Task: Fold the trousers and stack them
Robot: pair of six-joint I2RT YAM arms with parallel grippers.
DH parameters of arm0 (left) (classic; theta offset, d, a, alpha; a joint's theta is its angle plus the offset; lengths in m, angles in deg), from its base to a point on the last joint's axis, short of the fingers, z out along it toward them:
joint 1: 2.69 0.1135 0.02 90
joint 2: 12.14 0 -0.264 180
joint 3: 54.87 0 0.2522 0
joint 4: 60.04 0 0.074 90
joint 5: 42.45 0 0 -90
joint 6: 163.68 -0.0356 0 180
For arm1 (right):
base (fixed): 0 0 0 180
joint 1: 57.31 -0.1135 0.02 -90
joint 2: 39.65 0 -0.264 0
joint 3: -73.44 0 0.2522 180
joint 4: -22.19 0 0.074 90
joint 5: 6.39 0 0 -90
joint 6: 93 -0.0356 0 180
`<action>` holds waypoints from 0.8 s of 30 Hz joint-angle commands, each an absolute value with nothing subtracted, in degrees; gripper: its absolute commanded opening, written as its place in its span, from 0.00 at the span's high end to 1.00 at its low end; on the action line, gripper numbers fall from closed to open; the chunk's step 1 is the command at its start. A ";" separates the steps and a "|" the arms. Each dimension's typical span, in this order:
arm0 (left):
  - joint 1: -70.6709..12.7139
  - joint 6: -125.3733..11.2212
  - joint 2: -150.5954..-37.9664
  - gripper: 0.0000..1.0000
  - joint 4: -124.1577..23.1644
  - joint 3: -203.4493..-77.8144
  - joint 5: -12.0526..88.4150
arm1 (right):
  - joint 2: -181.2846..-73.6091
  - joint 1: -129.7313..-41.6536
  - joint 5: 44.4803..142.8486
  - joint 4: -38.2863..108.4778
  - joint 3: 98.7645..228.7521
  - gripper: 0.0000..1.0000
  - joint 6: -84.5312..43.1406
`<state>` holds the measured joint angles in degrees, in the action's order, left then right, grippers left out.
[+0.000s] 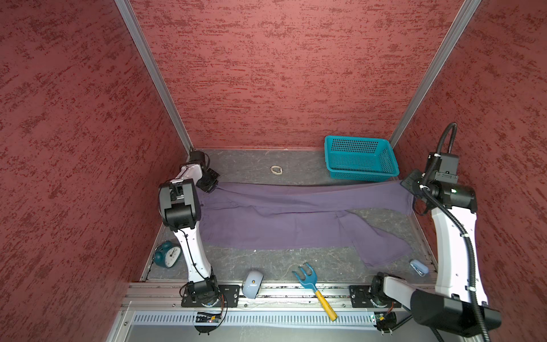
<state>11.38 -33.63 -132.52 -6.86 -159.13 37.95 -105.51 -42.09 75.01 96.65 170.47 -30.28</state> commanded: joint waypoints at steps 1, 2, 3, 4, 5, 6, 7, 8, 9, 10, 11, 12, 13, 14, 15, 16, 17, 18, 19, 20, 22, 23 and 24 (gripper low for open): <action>15.97 -31.89 -126.96 1.00 -7.45 -157.80 41.51 | -104.26 -41.55 74.73 95.64 168.50 1.00 -31.68; 16.37 -31.73 -127.12 1.00 -7.36 -158.40 41.34 | -104.81 -41.50 74.73 94.54 167.16 1.00 -31.65; 16.36 -31.80 -127.82 1.00 -6.33 -160.13 41.94 | -105.96 -41.45 75.19 93.29 165.81 1.00 -31.73; 16.06 -32.04 -128.74 1.00 -5.33 -162.13 42.34 | -107.45 -41.44 76.03 91.65 164.52 1.00 -31.65; 15.85 -32.17 -129.66 1.00 -4.57 -163.88 42.37 | -108.93 -41.44 76.50 89.94 163.46 1.00 -31.67; 15.52 -32.37 -130.57 1.00 -3.89 -165.90 42.48 | -110.97 -41.36 76.70 87.74 162.28 1.00 -31.58; 15.16 -32.54 -131.58 1.00 -3.46 -167.77 42.68 | -113.49 -41.13 76.69 85.61 161.63 1.00 -31.44; 14.76 -32.56 -132.70 1.00 -2.81 -169.59 42.96 | -115.87 -40.86 76.76 84.03 161.48 1.00 -31.40; 14.48 -32.68 -133.98 1.00 -1.79 -171.99 43.31 | -118.86 -40.48 76.96 82.45 161.79 1.00 -31.38; 14.23 -32.79 -135.65 1.00 -0.77 -174.47 43.36 | -121.84 -40.13 77.26 80.77 162.39 1.00 -31.34; 13.98 -32.87 -136.91 1.00 -0.01 -176.56 43.34 | -124.81 -39.81 77.44 79.61 163.38 1.00 -31.31; 13.85 -33.05 -138.49 1.00 0.94 -178.94 43.47 | -128.05 -39.51 77.23 78.36 164.79 1.00 -31.31; 13.60 -33.31 -140.04 1.00 1.63 -181.26 43.33 | -130.83 -39.31 77.11 77.49 166.44 1.00 -31.39; 13.35 -33.57 -141.31 1.00 2.15 -183.16 43.51 | -133.00 -39.11 76.95 76.65 167.77 1.00 -31.30; 12.93 -33.90 -142.91 1.00 3.26 -185.68 44.31 | -135.24 -39.14 76.63 75.44 169.37 1.00 -31.24; 12.47 -34.23 -144.55 1.00 4.55 -188.45 45.09 | -136.95 -39.16 76.47 73.58 170.30 1.00 -31.08; 12.18 -34.46 -146.12 1.00 5.56 -190.53 45.25 | -138.36 -39.14 76.18 72.19 170.78 1.00 -31.08; 11.90 -34.57 -147.70 1.00 6.49 -192.71 45.13 | -140.08 -39.19 75.83 71.24 171.50 1.00 -31.14; 11.75 -34.56 -148.97 1.00 7.07 -194.23 44.89 | -141.34 -39.18 75.65 71.15 172.22 1.00 -31.29; 11.48 -34.60 -150.02 1.00 7.48 -195.46 44.79 | -142.59 -39.24 75.60 70.89 172.60 1.00 -31.53; 11.01 -34.47 -151.47 1.00 7.69 -196.62 44.66 | -143.68 -39.29 75.75 68.85 171.34 1.00 -32.30; 10.87 -34.34 -152.00 1.00 7.63 -197.02 44.54 | -143.88 -39.24 75.78 67.61 170.43 1.00 -32.56; 10.76 -34.15 -152.64 1.00 7.69 -197.57 44.41 | -144.16 -39.28 75.55 66.86 169.61 1.00 -32.77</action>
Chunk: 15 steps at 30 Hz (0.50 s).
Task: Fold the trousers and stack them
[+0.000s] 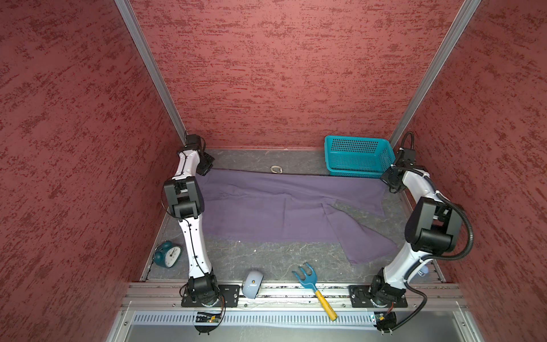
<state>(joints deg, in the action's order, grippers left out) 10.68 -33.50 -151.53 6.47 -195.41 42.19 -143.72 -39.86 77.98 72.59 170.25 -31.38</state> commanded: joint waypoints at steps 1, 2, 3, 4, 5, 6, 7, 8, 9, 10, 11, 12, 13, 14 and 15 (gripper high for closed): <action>10.66 -34.13 -153.04 1.00 7.95 -198.14 44.36 | -144.36 -39.24 75.46 66.35 169.08 1.00 -32.79; 10.64 -34.00 -153.52 1.00 8.30 -198.91 44.30 | -144.51 -39.29 75.23 65.97 168.43 1.00 -32.79; 10.67 -33.95 -153.91 0.94 8.49 -199.39 44.26 | -144.65 -39.26 75.09 65.63 168.03 1.00 -32.64; 10.62 -33.96 -153.96 0.90 8.48 -199.58 44.21 | -144.75 -39.28 75.01 65.48 167.73 1.00 -32.38; 10.68 -33.96 -153.99 0.82 8.41 -199.67 44.29 | -145.06 -39.33 74.90 65.36 167.62 1.00 -32.03; 10.66 -34.01 -153.91 0.65 8.18 -199.76 44.26 | -145.32 -39.28 74.76 65.45 167.57 0.98 -31.76; 10.67 -34.04 -153.93 0.52 8.13 -199.71 44.21 | -145.67 -39.24 74.82 65.54 167.75 0.94 -31.49; 10.68 -34.00 -153.78 0.44 8.06 -199.94 44.06 | -146.05 -39.26 74.99 65.84 168.01 0.88 -31.22; 10.65 -33.96 -153.58 0.40 8.28 -200.07 43.68 | -146.18 -39.28 75.21 66.18 168.36 0.85 -31.12; 10.67 -33.93 -153.32 0.39 8.33 -200.12 43.36 | -146.18 -39.27 75.44 66.42 168.50 0.84 -31.03; 10.54 -33.94 -152.81 0.38 8.44 -200.09 42.78 | -145.85 -39.30 75.78 66.82 168.52 0.81 -30.97; 10.50 -33.99 -152.03 0.38 8.65 -200.03 42.44 | -145.11 -39.34 76.04 67.20 168.49 0.78 -30.87; 10.40 -34.11 -151.21 0.38 8.95 -199.88 42.07 | -144.06 -39.42 75.85 67.60 168.27 0.74 -30.70; 10.20 -34.41 -149.92 0.38 9.21 -199.54 41.95 | -142.57 -39.65 75.30 68.26 167.76 0.69 -30.36; 9.91 -34.75 -148.25 0.38 9.43 -198.71 42.00 | -140.74 -39.89 74.33 69.27 167.17 0.64 -29.95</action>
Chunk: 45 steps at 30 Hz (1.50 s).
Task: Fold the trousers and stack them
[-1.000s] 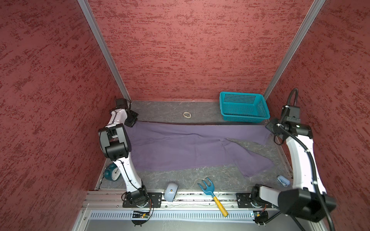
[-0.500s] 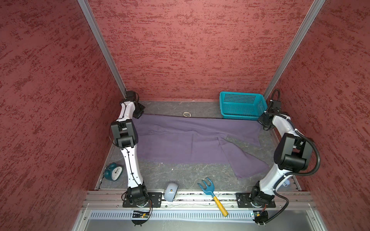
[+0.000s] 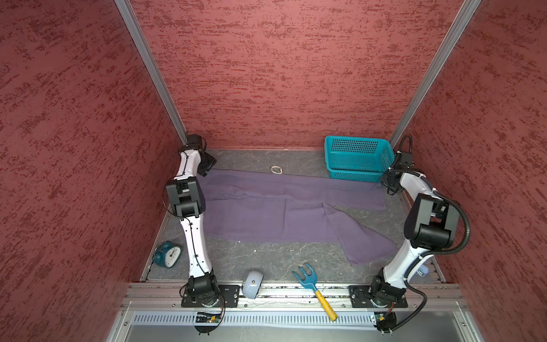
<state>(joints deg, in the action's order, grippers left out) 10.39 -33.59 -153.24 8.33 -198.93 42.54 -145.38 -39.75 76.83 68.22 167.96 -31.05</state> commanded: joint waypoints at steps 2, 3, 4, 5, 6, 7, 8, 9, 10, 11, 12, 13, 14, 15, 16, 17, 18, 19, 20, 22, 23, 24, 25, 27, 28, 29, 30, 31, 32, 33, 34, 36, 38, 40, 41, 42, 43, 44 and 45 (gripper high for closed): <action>9.40 -35.39 -143.99 0.37 8.84 -195.38 42.40 | -136.18 -40.61 72.13 71.31 165.01 0.57 -29.04; 9.19 -35.52 -141.32 0.36 8.03 -192.36 42.76 | -133.31 -41.03 70.87 72.51 163.34 0.54 -28.69; 8.96 -35.54 -138.08 0.35 6.89 -189.11 42.94 | -130.50 -41.53 69.85 73.58 161.60 0.53 -28.50; 8.81 -35.49 -134.43 0.35 5.08 -184.66 42.99 | -127.31 -42.42 68.84 74.97 159.49 0.52 -28.27; 8.74 -35.30 -131.19 0.34 3.45 -180.47 43.03 | -124.71 -43.38 68.13 76.40 157.56 0.51 -28.38; 8.65 -34.93 -127.42 0.34 1.88 -175.61 43.14 | -121.74 -44.86 67.62 78.53 155.68 0.51 -28.52; 8.56 -34.69 -123.89 0.34 0.44 -170.81 43.39 | -119.23 -47.06 66.79 80.92 153.84 0.50 -28.80; 8.56 -34.49 -121.05 0.34 -0.66 -166.92 43.34 | -117.58 -49.44 65.89 83.02 152.38 0.50 -29.12; 8.43 -34.40 -117.89 0.34 -1.60 -162.37 43.10 | -116.00 -52.47 65.20 85.48 150.62 0.50 -29.69; 8.34 -34.54 -115.08 0.34 -2.34 -158.45 43.03 | -114.72 -55.68 65.35 87.52 148.83 0.50 -30.40; 8.13 -34.81 -113.01 0.34 -2.43 -155.49 43.07 | -113.93 -58.15 65.94 89.06 147.35 0.51 -31.07; 7.96 -35.00 -110.73 0.34 -2.30 -152.58 43.34 | -113.17 -60.98 66.64 90.69 145.56 0.51 -32.34; 7.86 -35.42 -108.62 0.35 -2.24 -149.49 43.27 | -112.65 -63.75 67.49 91.93 143.78 0.51 -33.57; 7.80 -35.54 -107.23 0.36 -2.25 -146.78 43.17 | -112.31 -66.30 67.95 92.71 142.46 0.51 -34.71; 7.69 -35.60 -105.17 0.37 -2.30 -144.69 43.00 | -112.07 -69.11 68.34 93.68 140.86 0.51 -36.26; 7.64 -35.79 -103.70 0.36 -2.06 -142.02 42.72 | -111.98 -71.73 68.82 94.51 139.57 0.51 -37.64; 7.68 -35.89 -102.42 0.37 -1.88 -140.41 42.63 | -112.06 -73.74 69.47 95.10 138.62 0.50 -38.69; 7.66 -35.96 -101.16 0.37 -1.64 -138.32 42.64 | -112.20 -75.75 70.67 95.32 137.56 0.49 -39.58; 7.62 -35.98 -99.61 0.34 -1.75 -136.68 43.13 | -112.38 -77.51 72.03 95.14 136.39 0.45 -40.20; 7.64 -36.01 -97.64 0.29 -2.50 -132.96 44.12 | -113.00 -79.75 74.63 94.49 134.06 0.40 -40.41; 7.59 -36.13 -96.83 0.27 -2.68 -131.62 44.12 | -113.20 -80.58 75.58 94.14 132.73 0.39 -40.59; 7.43 -36.34 -96.40 0.26 -2.68 -130.59 44.21 | -113.21 -81.20 76.18 93.81 131.81 0.38 -40.86; 7.18 -36.65 -96.25 0.26 -2.52 -129.78 44.46 | -113.21 -81.99 76.81 93.41 130.85 0.37 -41.39; 6.72 -36.85 -96.11 0.25 -2.80 -127.85 44.52 | -113.19 -83.20 78.08 92.54 129.48 0.36 -42.33; 6.70 -36.62 -96.19 0.25 -3.51 -126.62 44.24 | -113.21 -83.86 78.54 91.99 128.75 0.35 -42.99; 6.73 -36.26 -96.26 0.25 -4.42 -125.40 43.61 | -113.40 -84.42 79.10 91.24 127.97 0.35 -43.44; 6.74 -35.80 -96.50 0.25 -5.37 -124.42 43.13 | -113.84 -84.71 79.62 90.54 127.42 0.35 -43.85; 6.72 -35.16 -96.83 0.26 -6.36 -123.25 42.58 | -114.32 -85.17 80.03 89.60 126.91 0.35 -44.31; 6.72 -34.81 -97.26 0.27 -7.60 -122.39 42.01 | -114.81 -85.57 80.54 88.72 126.48 0.35 -44.61; 6.80 -34.35 -97.76 0.28 -8.91 -121.58 41.57 | -115.46 -85.94 81.07 87.59 126.07 0.36 -44.86; 6.84 -34.06 -98.28 0.29 -10.30 -120.84 41.40 | -116.26 -86.34 81.66 86.29 125.67 0.36 -45.03; 6.89 -33.87 -99.37 0.31 -12.39 -120.02 41.09 | -117.60 -86.90 82.76 84.05 124.80 0.38 -44.73; 6.90 -33.62 -100.58 0.31 -13.93 -119.78 41.05 | -119.18 -87.27 82.89 82.87 124.20 0.41 -44.71; 7.20 -33.35 -102.24 0.33 -15.19 -119.78 40.37 | -120.59 -87.37 82.94 81.55 123.70 0.55 -44.83; 7.27 -33.23 -103.00 0.35 -15.71 -119.79 39.84 | -120.97 -87.45 82.55 81.58 124.10 0.67 -44.83; 7.48 -33.17 -103.85 0.43 -16.44 -119.65 38.98 | -121.20 -87.44 82.32 81.56 124.65 0.82 -44.77; 7.85 -33.14 -104.53 0.52 -17.24 -119.45 38.26 | -121.27 -87.40 82.15 81.84 125.28 0.91 -44.77; 7.99 -33.01 -105.06 0.59 -17.75 -119.28 37.70 | -121.14 -87.37 81.76 82.57 126.08 0.96 -44.67; 8.40 -32.84 -105.61 0.68 -18.07 -119.13 37.14 | -120.75 -87.37 80.80 84.08 127.55 1.00 -44.36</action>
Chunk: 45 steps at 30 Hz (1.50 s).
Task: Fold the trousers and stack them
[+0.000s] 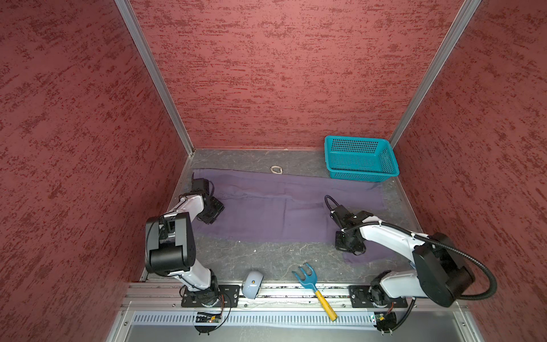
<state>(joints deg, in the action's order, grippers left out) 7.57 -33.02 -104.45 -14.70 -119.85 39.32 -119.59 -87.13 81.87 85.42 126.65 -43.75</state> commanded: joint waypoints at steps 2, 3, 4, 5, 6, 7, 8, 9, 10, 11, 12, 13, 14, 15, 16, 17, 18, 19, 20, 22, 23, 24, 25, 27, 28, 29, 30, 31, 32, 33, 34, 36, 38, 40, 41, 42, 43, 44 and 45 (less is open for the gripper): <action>9.30 -32.70 -106.47 0.85 -18.69 -118.77 36.03 | -119.61 -87.00 77.75 88.06 131.19 1.00 -43.52; 9.87 -32.69 -106.77 0.97 -18.77 -118.79 35.52 | -118.73 -86.40 76.00 90.48 133.58 1.00 -42.75; 10.57 -32.79 -106.97 1.00 -18.74 -118.69 35.20 | -117.57 -85.53 74.10 93.20 136.15 1.00 -42.02; 11.05 -32.69 -106.97 1.00 -18.83 -118.57 34.95 | -116.41 -84.47 72.15 95.62 138.49 1.00 -41.59; 11.75 -32.64 -106.74 1.00 -19.24 -118.24 34.48 | -114.54 -83.04 69.83 97.98 141.30 1.00 -40.79; 12.63 -32.39 -106.34 1.00 -19.52 -117.90 34.08 | -112.64 -81.14 67.94 99.79 143.95 1.00 -39.83; 13.32 -32.27 -105.83 1.00 -19.77 -117.48 33.80 | -110.81 -79.08 67.09 101.06 146.15 1.00 -38.95; 14.05 -32.20 -105.19 1.00 -19.95 -117.09 33.59 | -108.98 -75.88 66.61 102.03 148.65 1.00 -37.58; 14.78 -32.34 -104.42 1.00 -20.16 -116.81 33.37 | -107.46 -72.51 66.36 102.58 150.97 1.00 -36.13; 15.17 -32.41 -103.85 1.00 -19.85 -116.88 33.48 | -106.44 -69.56 66.03 102.79 152.77 1.00 -34.99; 15.43 -32.41 -103.32 1.00 -19.48 -116.89 33.81 | -105.81 -66.39 65.43 102.66 154.69 1.00 -33.65; 15.63 -32.37 -102.67 1.00 -19.47 -116.80 33.92 | -105.57 -63.66 64.80 102.26 156.27 1.00 -32.71; 15.90 -32.22 -102.15 1.00 -19.48 -116.80 33.85 | -105.56 -61.48 64.61 101.25 157.09 1.00 -31.84; 16.36 -32.12 -101.60 1.00 -19.55 -116.80 33.66 | -105.73 -59.17 64.94 99.24 157.35 1.00 -30.82; 16.75 -31.98 -101.02 1.00 -19.76 -116.80 33.44 | -105.82 -57.01 65.44 96.97 156.90 1.00 -30.36; 17.44 -31.88 -100.30 1.00 -19.91 -116.87 33.32 | -105.99 -54.29 66.57 93.72 155.65 1.00 -29.99; 18.13 -31.84 -99.68 1.00 -19.73 -116.84 33.37 | -106.31 -51.49 67.98 90.25 154.06 1.00 -29.93; 18.82 -31.74 -99.16 1.00 -19.89 -116.93 33.14 | -106.95 -48.80 69.32 87.39 152.41 1.00 -30.14; 19.62 -31.58 -98.56 1.00 -19.89 -116.93 32.75 | -108.05 -45.98 70.57 84.55 150.51 1.00 -30.45; 20.65 -31.42 -97.45 1.00 -19.57 -116.81 32.31 | -111.00 -40.63 73.31 80.59 147.61 0.89 -31.41; 20.87 -31.44 -96.71 1.00 -19.41 -116.80 32.54 | -112.87 -38.34 75.49 79.11 146.50 0.74 -31.69; 20.78 -31.64 -96.20 1.00 -19.08 -116.71 33.16 | -114.57 -36.78 78.01 77.94 145.59 0.60 -31.81; 20.71 -31.80 -95.77 1.00 -18.96 -116.54 33.60 | -115.98 -35.99 78.97 77.09 145.08 0.51 -31.78; 20.30 -31.99 -95.29 1.00 -18.42 -116.75 34.55 | -118.12 -35.82 78.78 76.97 145.11 0.41 -31.63; 20.06 -32.10 -95.21 1.00 -18.05 -116.88 34.87 | -118.21 -35.82 78.76 76.95 145.20 0.40 -31.65; 19.78 -32.19 -95.20 0.98 -17.77 -117.10 35.28 | -117.61 -35.85 78.76 76.73 144.96 0.38 -31.69; 19.29 -32.28 -95.20 0.91 -17.66 -117.24 35.71 | -116.77 -35.79 78.53 76.71 145.00 0.37 -31.53; 18.91 -32.33 -95.26 0.86 -17.58 -117.29 36.05 | -115.83 -35.86 77.62 77.08 145.18 0.37 -31.20; 18.11 -32.50 -95.34 0.80 -17.51 -117.47 36.62 | -114.98 -35.86 76.63 77.93 145.50 0.37 -30.67; 17.15 -32.80 -95.45 0.74 -17.14 -117.80 37.45 | -113.96 -35.91 76.24 78.96 145.71 0.38 -30.20; 16.31 -33.13 -95.74 0.66 -16.80 -118.13 38.26 | -113.08 -36.02 76.25 79.69 145.69 0.40 -29.83; 14.70 -33.35 -96.46 0.48 -16.77 -118.33 39.35 | -110.72 -36.61 78.31 80.58 143.87 0.42 -29.28; 14.14 -32.85 -97.65 0.36 -17.42 -118.12 39.14 | -109.87 -36.67 82.38 81.00 140.57 0.41 -28.75; 14.02 -32.49 -99.39 0.32 -17.80 -118.27 37.90 | -110.20 -36.79 85.01 81.01 136.77 0.40 -28.63; 13.92 -32.43 -100.30 0.31 -17.79 -118.46 37.54 | -110.39 -36.81 86.03 80.43 134.52 0.39 -28.57; 13.85 -32.40 -100.84 0.31 -17.66 -118.54 37.41 | -110.40 -36.79 86.69 79.52 132.74 0.38 -28.57; 13.58 -32.37 -101.28 0.30 -17.77 -118.55 37.58 | -110.53 -36.95 87.39 78.52 131.22 0.37 -28.72; 13.36 -32.37 -101.59 0.30 -17.79 -118.47 37.79 | -111.10 -37.35 87.99 78.14 131.33 0.36 -28.83; 13.19 -32.37 -101.77 0.29 -17.75 -118.47 37.98 | -111.89 -37.57 88.58 78.09 131.81 0.36 -28.92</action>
